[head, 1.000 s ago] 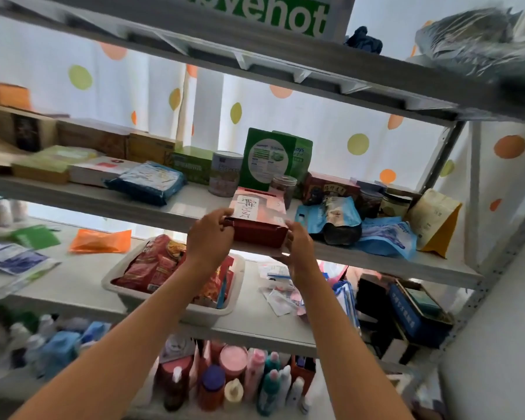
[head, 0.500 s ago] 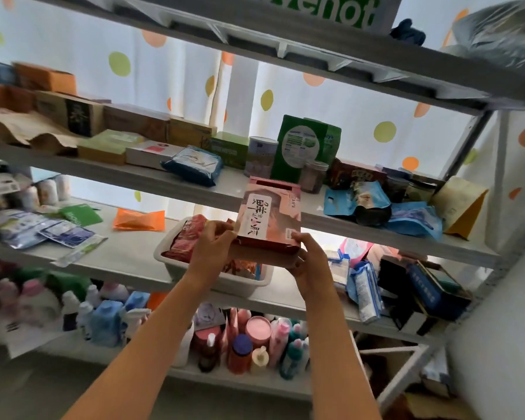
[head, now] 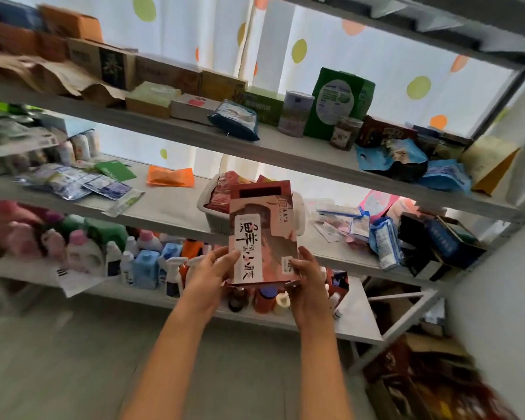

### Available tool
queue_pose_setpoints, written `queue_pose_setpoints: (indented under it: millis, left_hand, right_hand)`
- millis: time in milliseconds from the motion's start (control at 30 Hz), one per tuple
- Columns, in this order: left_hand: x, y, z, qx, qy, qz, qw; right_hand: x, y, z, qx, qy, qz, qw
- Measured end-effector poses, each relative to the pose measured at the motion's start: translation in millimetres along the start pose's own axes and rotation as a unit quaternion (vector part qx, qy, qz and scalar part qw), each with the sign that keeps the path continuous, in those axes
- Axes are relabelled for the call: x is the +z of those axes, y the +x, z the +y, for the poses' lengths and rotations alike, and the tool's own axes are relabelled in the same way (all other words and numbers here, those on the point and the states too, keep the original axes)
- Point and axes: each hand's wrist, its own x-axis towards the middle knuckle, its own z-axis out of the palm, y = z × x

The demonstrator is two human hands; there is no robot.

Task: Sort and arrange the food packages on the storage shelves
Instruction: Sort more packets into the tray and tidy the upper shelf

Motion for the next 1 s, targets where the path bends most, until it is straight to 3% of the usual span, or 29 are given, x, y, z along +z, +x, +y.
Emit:
queue_pose_setpoints:
  millis: [267,467,733,833,1000]
  left_hand:
    - [-8.4,-25.6,-0.3,0.042,0.070,-0.004,0.997]
    - [-7.9,-36.0,-1.3,0.053,0.062,-0.026,0.996]
    - [-1.8,-36.2,-35.3,0.054,-0.042,0.012,0.998]
    - [5.1,-30.4,-43.4,0.016,-0.071,0.029,0.997]
    - [18.6,-33.8,-52.9,-0.055,-0.215,0.030,0.975]
  right_hand:
    - [-0.1,-36.0,10.9,0.022,-0.006,-0.035,0.999]
    - [7.8,-50.8,17.9,0.041,0.022,0.001,0.999]
    - [1.7,-59.6,32.9,0.038,0.097,0.015,0.994]
    - [-1.8,-60.0,32.3,0.040,0.087,0.008,0.995]
    - [-17.0,-55.7,23.8,0.042,0.029,-0.006,0.999]
